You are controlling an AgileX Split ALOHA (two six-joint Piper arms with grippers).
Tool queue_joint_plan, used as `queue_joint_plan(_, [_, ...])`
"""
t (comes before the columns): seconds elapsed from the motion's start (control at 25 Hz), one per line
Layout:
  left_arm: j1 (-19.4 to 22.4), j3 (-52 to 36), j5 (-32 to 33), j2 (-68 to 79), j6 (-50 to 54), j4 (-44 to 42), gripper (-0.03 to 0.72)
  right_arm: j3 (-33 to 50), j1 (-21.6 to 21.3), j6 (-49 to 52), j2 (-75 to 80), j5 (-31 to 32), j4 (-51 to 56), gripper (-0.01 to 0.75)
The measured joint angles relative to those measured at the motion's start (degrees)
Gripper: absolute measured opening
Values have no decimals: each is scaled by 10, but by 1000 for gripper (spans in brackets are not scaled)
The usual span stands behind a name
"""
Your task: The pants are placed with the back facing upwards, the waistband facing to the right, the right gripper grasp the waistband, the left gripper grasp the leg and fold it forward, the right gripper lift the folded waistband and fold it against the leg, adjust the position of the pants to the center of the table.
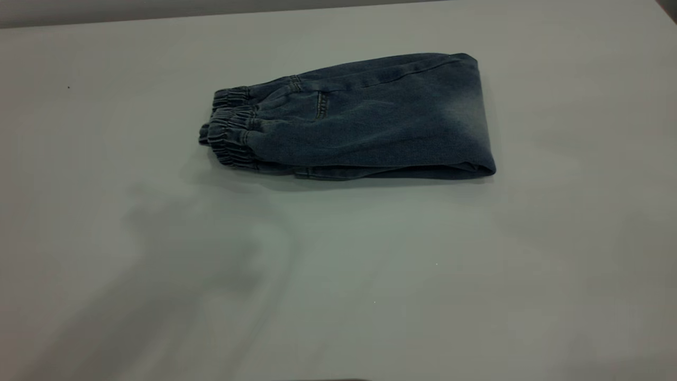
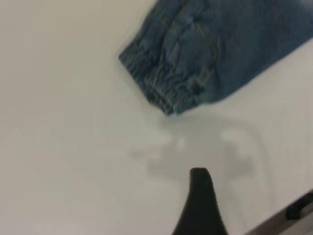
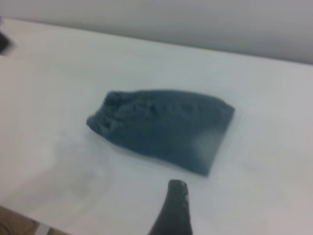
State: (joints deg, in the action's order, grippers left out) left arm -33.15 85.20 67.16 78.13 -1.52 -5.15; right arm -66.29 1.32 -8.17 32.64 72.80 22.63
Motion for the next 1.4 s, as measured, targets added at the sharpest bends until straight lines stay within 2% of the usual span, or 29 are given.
queue_joint_plan(0.44, [0, -195, 0, -272, 31, 2, 514, 210, 0, 19, -209, 6, -26, 590])
queue_joint_plan(0.68, [0, -322, 0, -405, 31, 2, 514, 274, 0, 21, -276, 5, -118, 590])
queue_joint_plan(1.0, [0, -452, -2, -514, 31, 2, 514, 377, 0, 17, -292, -50, -142, 590])
queue_joint_plan(1.4, [0, -568, -36, -561, 31, 2, 514, 391, 0, 15, -292, -75, -143, 590])
